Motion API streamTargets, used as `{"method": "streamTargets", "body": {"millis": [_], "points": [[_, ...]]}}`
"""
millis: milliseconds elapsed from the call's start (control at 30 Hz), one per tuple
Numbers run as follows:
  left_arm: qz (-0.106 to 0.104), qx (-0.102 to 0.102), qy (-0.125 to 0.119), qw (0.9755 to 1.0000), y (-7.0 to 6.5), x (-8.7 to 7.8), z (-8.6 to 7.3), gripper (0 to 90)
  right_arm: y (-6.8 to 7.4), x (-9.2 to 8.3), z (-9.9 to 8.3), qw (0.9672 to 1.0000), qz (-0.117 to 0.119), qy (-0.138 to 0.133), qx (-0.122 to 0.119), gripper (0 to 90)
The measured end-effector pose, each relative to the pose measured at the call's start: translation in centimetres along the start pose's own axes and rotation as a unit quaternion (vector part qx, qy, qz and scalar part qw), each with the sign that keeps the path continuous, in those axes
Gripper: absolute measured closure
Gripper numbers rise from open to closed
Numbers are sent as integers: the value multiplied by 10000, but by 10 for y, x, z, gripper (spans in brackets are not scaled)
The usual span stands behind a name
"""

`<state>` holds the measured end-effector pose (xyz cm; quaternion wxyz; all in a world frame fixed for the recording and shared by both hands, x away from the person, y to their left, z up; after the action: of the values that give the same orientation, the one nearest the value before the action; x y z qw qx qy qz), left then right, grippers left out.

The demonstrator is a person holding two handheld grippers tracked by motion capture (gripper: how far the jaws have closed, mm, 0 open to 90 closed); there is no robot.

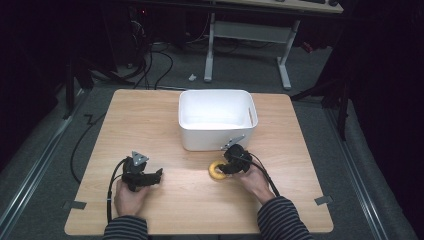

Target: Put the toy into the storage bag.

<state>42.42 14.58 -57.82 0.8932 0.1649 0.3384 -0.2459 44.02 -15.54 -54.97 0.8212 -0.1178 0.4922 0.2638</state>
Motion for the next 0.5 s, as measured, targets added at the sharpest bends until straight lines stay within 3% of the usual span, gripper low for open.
{"method": "streamTargets", "body": {"millis": [500], "points": [[2, -1, -1, 10000, 0, 0, 0, 150, 1, 7, -1, 9999, 103, 112, -12, 589]]}}
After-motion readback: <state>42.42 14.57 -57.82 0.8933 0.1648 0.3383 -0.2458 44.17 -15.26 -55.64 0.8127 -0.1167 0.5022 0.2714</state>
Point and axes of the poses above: each handheld gripper's, and its own axes: x roughly forward along the jaws, z roughly out of its top, y roughly to its left, the point moved 6 cm from there along x, roughly forward along the jaws, and after that the axes turned 11 degrees about x, right-handed, at the moved point
